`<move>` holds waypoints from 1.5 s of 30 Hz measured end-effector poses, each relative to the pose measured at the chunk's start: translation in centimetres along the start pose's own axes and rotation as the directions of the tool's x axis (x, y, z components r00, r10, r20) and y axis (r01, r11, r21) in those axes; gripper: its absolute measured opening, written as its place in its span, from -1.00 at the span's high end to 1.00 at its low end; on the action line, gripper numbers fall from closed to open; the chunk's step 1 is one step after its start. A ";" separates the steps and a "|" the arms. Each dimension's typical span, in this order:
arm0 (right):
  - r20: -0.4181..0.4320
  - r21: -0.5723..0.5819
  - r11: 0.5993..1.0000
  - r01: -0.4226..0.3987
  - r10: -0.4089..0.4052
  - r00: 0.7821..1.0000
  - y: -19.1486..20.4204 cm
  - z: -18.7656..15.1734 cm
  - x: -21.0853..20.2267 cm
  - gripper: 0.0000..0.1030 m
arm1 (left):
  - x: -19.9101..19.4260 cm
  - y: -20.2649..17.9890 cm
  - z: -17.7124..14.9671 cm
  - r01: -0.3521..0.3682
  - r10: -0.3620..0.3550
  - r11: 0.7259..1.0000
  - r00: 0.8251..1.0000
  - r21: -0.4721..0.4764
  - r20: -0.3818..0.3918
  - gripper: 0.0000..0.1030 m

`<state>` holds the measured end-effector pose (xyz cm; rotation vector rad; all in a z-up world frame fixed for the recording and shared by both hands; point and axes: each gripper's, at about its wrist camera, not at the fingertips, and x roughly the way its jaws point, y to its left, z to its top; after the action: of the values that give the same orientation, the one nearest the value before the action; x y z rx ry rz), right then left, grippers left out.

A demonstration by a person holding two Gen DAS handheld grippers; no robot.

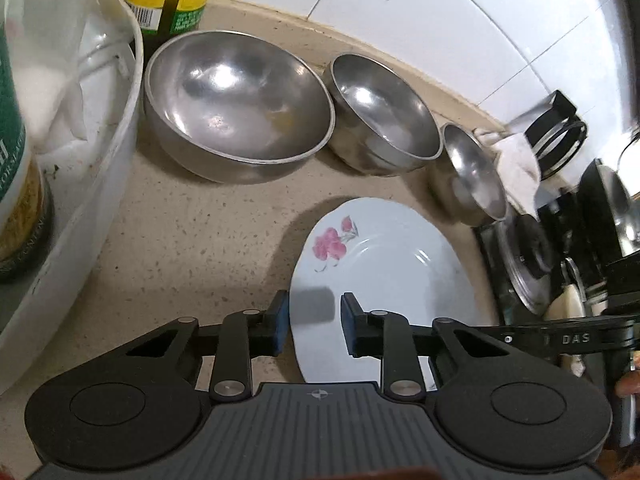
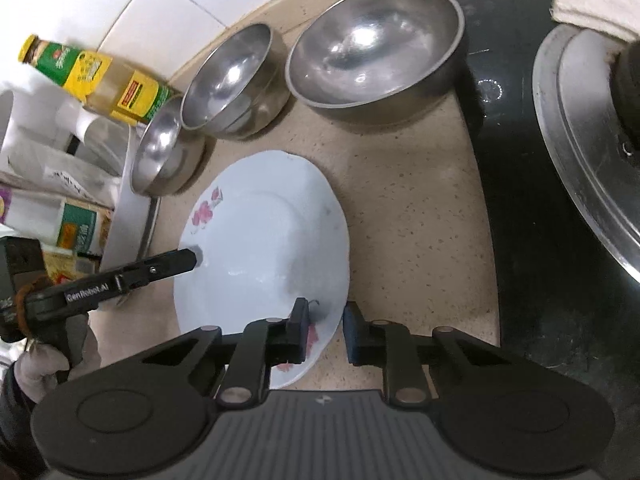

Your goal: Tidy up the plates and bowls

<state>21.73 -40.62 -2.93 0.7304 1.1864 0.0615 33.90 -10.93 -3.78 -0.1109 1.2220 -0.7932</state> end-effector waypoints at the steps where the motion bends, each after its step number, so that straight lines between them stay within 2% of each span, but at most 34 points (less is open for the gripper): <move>1: 0.000 -0.001 1.000 0.000 0.000 1.000 -0.1 0.0 -0.2 0.63 | -0.1 0.0 0.0 0.006 -0.006 1.000 1.000 0.011 0.002 0.29; 3: -0.006 -0.005 1.000 0.005 -0.005 1.000 0.1 0.1 -0.2 0.63 | -0.1 0.2 -0.1 0.034 -0.034 0.999 0.999 0.030 0.005 0.21; 5: -0.016 -0.005 1.000 0.003 -0.003 1.000 0.0 0.3 -0.1 0.62 | 0.0 1.2 -0.1 0.101 -0.102 0.995 0.995 0.021 0.016 0.11; 7: -0.013 -0.002 1.000 -0.002 0.002 1.000 -0.1 0.2 -0.2 0.62 | 0.1 2.4 -0.3 0.160 -0.159 0.987 0.987 -0.021 0.037 0.16; 12: -0.005 0.013 1.000 -0.020 0.020 1.000 -0.6 0.0 -0.3 0.63 | -0.1 2.4 -1.2 0.180 -0.186 0.981 0.979 0.077 0.080 0.16; 14: -0.006 0.008 1.000 -0.021 0.021 1.000 -0.6 0.0 -0.3 0.63 | -0.2 2.6 -1.5 0.183 -0.188 0.981 0.976 0.063 0.105 0.16; 16: -0.014 0.002 1.000 -0.024 0.024 1.000 -0.6 0.2 -0.3 0.64 | 0.0 2.0 -1.8 0.160 -0.166 0.986 0.977 0.052 0.131 0.14; 19: -0.012 -0.015 1.000 -0.020 0.020 1.000 -0.5 0.0 -0.3 0.64 | 0.3 0.2 -2.4 0.084 -0.099 0.990 0.985 0.111 0.139 0.15; 21: -0.002 -0.024 1.000 -0.013 0.013 1.000 -0.4 -0.1 -0.4 0.63 | 0.3 0.3 -3.2 0.096 -0.110 0.989 0.986 0.115 0.128 0.16; 23: 0.014 -0.023 1.000 -0.007 0.007 1.000 -0.5 -0.4 -0.7 0.63 | 0.2 1.3 -4.1 0.175 -0.182 0.982 0.976 0.066 0.120 0.19; 25: 0.036 0.015 0.999 -0.032 0.032 0.999 -1.2 -0.7 -0.8 0.64 | 0.5 2.8 -4.8 0.251 -0.246 0.968 0.959 -0.019 0.139 0.31; 28: 0.062 0.093 0.992 -0.085 0.080 0.995 -2.3 -0.9 -0.7 0.67 | 1.2 4.9 -5.6 0.352 -0.324 0.922 0.930 -0.163 0.177 0.47; 32: 0.069 0.102 0.991 -0.089 0.082 0.994 -2.1 -0.8 -0.6 0.67 | 0.8 4.3 -5.3 0.327 -0.300 0.937 0.934 -0.123 0.196 0.48; 35: 0.093 0.082 0.992 -0.098 0.090 0.992 -1.8 -0.6 -0.7 0.66 | 0.5 3.7 -4.7 0.341 -0.312 0.934 0.922 -0.101 0.227 0.49; 37: 0.106 0.093 0.987 -0.133 0.123 0.987 -1.8 -0.5 -0.9 0.66 | 0.2 3.6 -4.2 0.346 -0.315 0.933 0.917 -0.094 0.246 0.48; 40: 0.117 0.080 0.987 -0.137 0.127 0.985 -1.3 0.0 -0.9 0.66 | -0.1 3.0 -4.0 0.303 -0.283 0.952 0.927 -0.048 0.245 0.48; 45: 0.103 0.053 0.992 -0.111 0.105 0.989 -1.1 0.2 -0.5 0.65 | 0.1 3.2 -4.3 0.311 -0.291 0.949 0.926 -0.049 0.241 0.48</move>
<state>21.32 -41.72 -3.08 0.8398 1.0560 0.0793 31.76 -7.19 -6.97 -0.4601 1.0284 -0.9649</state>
